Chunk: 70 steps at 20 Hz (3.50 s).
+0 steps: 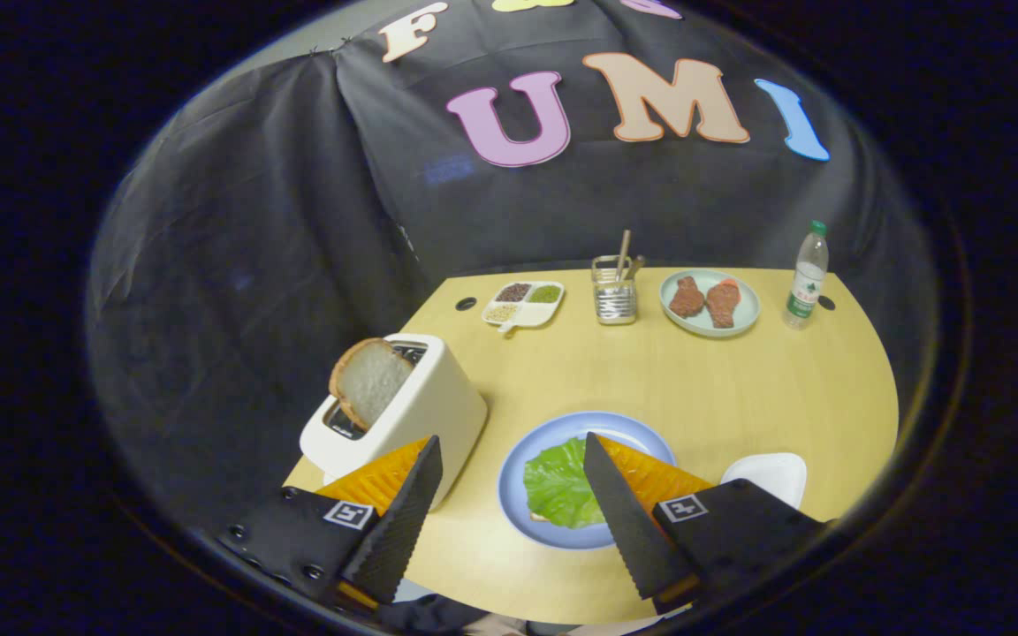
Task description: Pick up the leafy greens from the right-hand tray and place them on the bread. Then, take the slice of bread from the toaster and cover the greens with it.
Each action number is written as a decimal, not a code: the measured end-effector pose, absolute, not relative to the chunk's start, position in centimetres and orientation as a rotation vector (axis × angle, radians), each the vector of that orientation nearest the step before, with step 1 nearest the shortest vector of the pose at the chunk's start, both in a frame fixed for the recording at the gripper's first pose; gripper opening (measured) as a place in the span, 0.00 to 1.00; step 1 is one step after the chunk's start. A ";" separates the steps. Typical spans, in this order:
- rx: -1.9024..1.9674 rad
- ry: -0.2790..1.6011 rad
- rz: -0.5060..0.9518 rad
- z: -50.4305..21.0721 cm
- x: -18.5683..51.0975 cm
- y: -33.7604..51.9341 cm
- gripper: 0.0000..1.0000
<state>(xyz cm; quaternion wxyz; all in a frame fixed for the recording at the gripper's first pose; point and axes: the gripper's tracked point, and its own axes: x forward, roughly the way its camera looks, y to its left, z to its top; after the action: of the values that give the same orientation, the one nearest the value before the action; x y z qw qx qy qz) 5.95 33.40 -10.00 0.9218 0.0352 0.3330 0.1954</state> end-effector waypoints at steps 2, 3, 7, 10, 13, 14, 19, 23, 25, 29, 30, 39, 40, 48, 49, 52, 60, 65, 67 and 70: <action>0.070 0.660 0.456 -9.3 6.1 36.5 1.00; 0.069 0.653 0.483 -9.1 6.1 38.0 1.00; 0.103 0.654 0.575 -9.0 6.1 44.3 1.00; 0.090 0.654 0.602 -10.0 7.0 47.6 0.99; 0.090 0.671 0.623 -11.7 7.6 50.5 0.99; 0.097 0.677 0.624 -12.2 8.0 51.3 0.98; 0.094 0.702 0.606 -14.8 9.2 53.0 0.79; 0.052 0.666 0.568 -15.3 10.0 52.6 0.54; 0.011 0.647 0.525 -15.2 10.0 51.4 0.42; -0.049 0.600 0.463 -14.9 9.9 50.2 0.22; -0.038 0.588 0.453 -13.5 9.2 49.8 0.20; 0.092 0.443 0.437 -7.4 9.0 48.7 0.10; 0.118 0.440 0.442 -6.8 8.7 48.3 0.10; 0.229 0.392 0.406 -5.8 6.8 41.6 0.10; 0.252 0.410 0.411 -6.4 6.6 40.6 0.10; 0.316 0.466 0.413 -9.1 6.0 37.4 0.10; 0.404 0.540 0.340 -16.7 7.5 30.2 0.10; 0.416 0.602 0.306 -20.8 9.3 28.2 0.10; 0.374 0.615 0.281 -22.0 9.9 27.2 0.10; 0.321 0.629 0.264 -23.4 10.3 26.1 0.10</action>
<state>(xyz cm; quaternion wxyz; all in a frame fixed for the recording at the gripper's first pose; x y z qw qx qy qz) 10.26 26.09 -23.42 0.9299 0.1566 0.3070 0.1288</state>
